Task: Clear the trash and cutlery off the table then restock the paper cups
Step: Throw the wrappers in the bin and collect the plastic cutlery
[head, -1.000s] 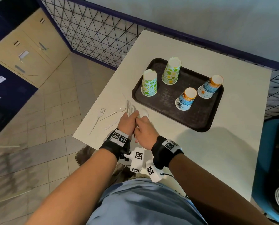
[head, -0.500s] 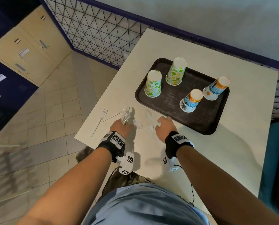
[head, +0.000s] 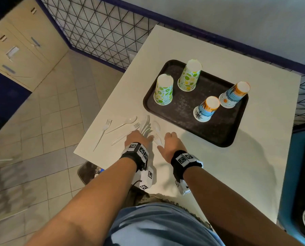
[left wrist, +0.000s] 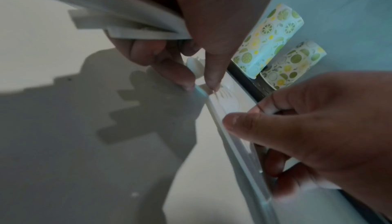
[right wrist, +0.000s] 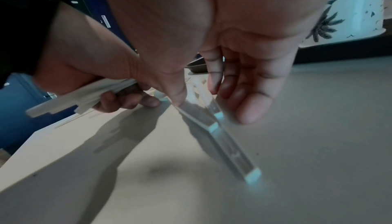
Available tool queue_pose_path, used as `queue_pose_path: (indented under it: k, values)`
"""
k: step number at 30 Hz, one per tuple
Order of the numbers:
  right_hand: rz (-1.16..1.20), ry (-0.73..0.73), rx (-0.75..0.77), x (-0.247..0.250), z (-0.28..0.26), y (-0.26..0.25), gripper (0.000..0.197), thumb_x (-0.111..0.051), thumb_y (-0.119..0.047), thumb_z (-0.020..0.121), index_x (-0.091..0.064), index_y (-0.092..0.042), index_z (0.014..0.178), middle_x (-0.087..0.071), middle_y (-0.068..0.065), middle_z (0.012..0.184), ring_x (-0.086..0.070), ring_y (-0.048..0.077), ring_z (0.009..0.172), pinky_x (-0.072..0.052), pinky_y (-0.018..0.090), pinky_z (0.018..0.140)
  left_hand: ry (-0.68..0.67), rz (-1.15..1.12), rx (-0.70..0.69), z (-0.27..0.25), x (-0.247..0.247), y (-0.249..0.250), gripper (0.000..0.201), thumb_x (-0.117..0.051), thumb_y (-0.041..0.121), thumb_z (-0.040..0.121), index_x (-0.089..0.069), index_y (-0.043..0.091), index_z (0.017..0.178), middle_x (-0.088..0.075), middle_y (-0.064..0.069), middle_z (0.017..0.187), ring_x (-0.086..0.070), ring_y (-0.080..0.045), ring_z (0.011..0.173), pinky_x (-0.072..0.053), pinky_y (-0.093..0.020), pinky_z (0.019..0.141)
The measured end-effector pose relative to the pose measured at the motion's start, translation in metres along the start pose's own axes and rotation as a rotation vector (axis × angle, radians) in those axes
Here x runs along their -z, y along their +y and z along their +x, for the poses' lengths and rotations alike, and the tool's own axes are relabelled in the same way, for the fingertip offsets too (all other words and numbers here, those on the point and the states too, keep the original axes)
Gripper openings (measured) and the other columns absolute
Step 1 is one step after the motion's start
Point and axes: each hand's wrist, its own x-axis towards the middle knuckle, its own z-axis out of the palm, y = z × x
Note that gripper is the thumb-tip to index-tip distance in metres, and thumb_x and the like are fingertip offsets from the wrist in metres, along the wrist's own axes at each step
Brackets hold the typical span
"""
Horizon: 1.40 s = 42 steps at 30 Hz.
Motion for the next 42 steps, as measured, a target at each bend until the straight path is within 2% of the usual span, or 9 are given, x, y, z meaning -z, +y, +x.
queue_pose_path:
  k: [8, 12, 20, 23, 27, 31, 35, 39, 42]
  values:
    - [-0.189, -0.075, 0.063, -0.008, -0.007, -0.016, 0.044, -0.057, -0.029, 0.099, -0.044, -0.007, 0.135, -0.046, 0.013, 0.137, -0.053, 0.029, 0.124, -0.046, 0.036, 0.105, -0.074, -0.122, -0.041, -0.003, -0.006, -0.009, 0.020, -0.066, 0.029, 0.086, -0.070, 0.010, 0.084, -0.073, -0.007, 0.083, -0.063, -0.026, 0.071, -0.043, -0.026, 0.054]
    - [-0.321, -0.061, 0.032, -0.015, -0.010, -0.020, 0.029, -0.048, -0.016, 0.103, -0.049, -0.006, 0.130, -0.050, 0.012, 0.130, -0.054, 0.028, 0.119, -0.053, 0.036, 0.097, -0.144, -0.192, -0.081, -0.004, -0.002, -0.016, 0.025, -0.062, 0.031, 0.088, -0.073, 0.014, 0.073, -0.073, -0.002, 0.069, -0.069, -0.023, 0.067, -0.053, -0.027, 0.059]
    - [-0.274, 0.012, 0.071, -0.017, -0.008, -0.004, 0.029, -0.045, -0.024, 0.098, -0.050, -0.006, 0.121, -0.052, 0.012, 0.117, -0.058, 0.030, 0.100, -0.052, 0.037, 0.082, -0.131, -0.412, -0.020, -0.008, 0.012, -0.034, 0.018, -0.067, 0.036, 0.086, -0.064, 0.023, 0.074, -0.063, 0.003, 0.066, -0.059, -0.016, 0.060, -0.043, -0.024, 0.054]
    - [-0.407, -0.040, 0.268, -0.023, -0.007, 0.007, 0.053, -0.017, 0.004, 0.083, -0.068, -0.001, 0.094, -0.056, 0.013, 0.095, -0.056, 0.030, 0.081, -0.047, 0.035, 0.065, -0.126, -0.493, -0.009, -0.007, 0.011, -0.039, 0.023, -0.072, 0.037, 0.084, -0.062, 0.022, 0.070, -0.058, 0.002, 0.060, -0.054, -0.017, 0.052, -0.040, -0.023, 0.051]
    - [-0.074, -0.023, 0.183, -0.011, -0.002, 0.019, 0.017, -0.047, -0.013, 0.082, -0.064, -0.009, 0.081, -0.053, 0.005, 0.065, -0.036, 0.015, 0.047, -0.033, 0.025, 0.031, -0.112, -0.613, 0.007, -0.006, 0.012, -0.041, 0.046, -0.078, 0.057, 0.076, -0.061, 0.017, 0.064, -0.053, -0.002, 0.051, -0.050, -0.023, 0.052, -0.041, -0.033, 0.063]
    - [0.103, -0.099, 0.191, 0.021, -0.028, 0.009, 0.023, -0.039, -0.015, 0.099, -0.041, -0.008, 0.121, -0.053, 0.012, 0.087, -0.063, 0.032, 0.077, -0.047, 0.028, 0.065, -0.090, -0.808, 0.032, -0.012, 0.020, -0.031, 0.067, -0.067, 0.076, 0.073, -0.064, 0.008, 0.071, -0.046, -0.004, 0.046, -0.043, -0.022, 0.041, -0.039, -0.033, 0.055]
    - [0.154, -0.091, 0.341, 0.022, -0.047, 0.006, 0.033, -0.044, -0.023, 0.093, -0.027, -0.025, 0.122, -0.052, 0.009, 0.082, -0.065, 0.043, 0.077, -0.050, 0.039, 0.065, -0.219, -1.021, -0.019, -0.015, 0.022, -0.021, 0.054, -0.068, 0.066, 0.079, -0.073, 0.014, 0.096, -0.036, 0.003, 0.049, -0.033, -0.017, 0.039, -0.030, -0.026, 0.048]
    - [0.193, -0.110, 0.267, 0.031, -0.041, -0.002, 0.042, -0.051, -0.026, 0.098, -0.034, -0.022, 0.136, -0.068, 0.018, 0.100, -0.065, 0.044, 0.089, -0.053, 0.047, 0.077, -0.302, -0.969, -0.053, -0.025, 0.017, -0.011, 0.034, -0.074, 0.036, 0.085, -0.057, 0.009, 0.073, -0.036, 0.005, 0.043, -0.028, -0.015, 0.035, -0.022, -0.027, 0.049]
    - [0.135, -0.078, 0.278, 0.034, -0.038, -0.003, 0.027, -0.048, -0.026, 0.101, -0.042, -0.016, 0.126, -0.068, 0.018, 0.104, -0.065, 0.044, 0.091, -0.052, 0.045, 0.075, -0.134, -0.958, -0.028, -0.024, 0.015, -0.012, 0.041, -0.073, 0.031, 0.090, -0.055, 0.018, 0.055, -0.042, 0.002, 0.045, -0.033, -0.015, 0.035, -0.030, -0.024, 0.045]
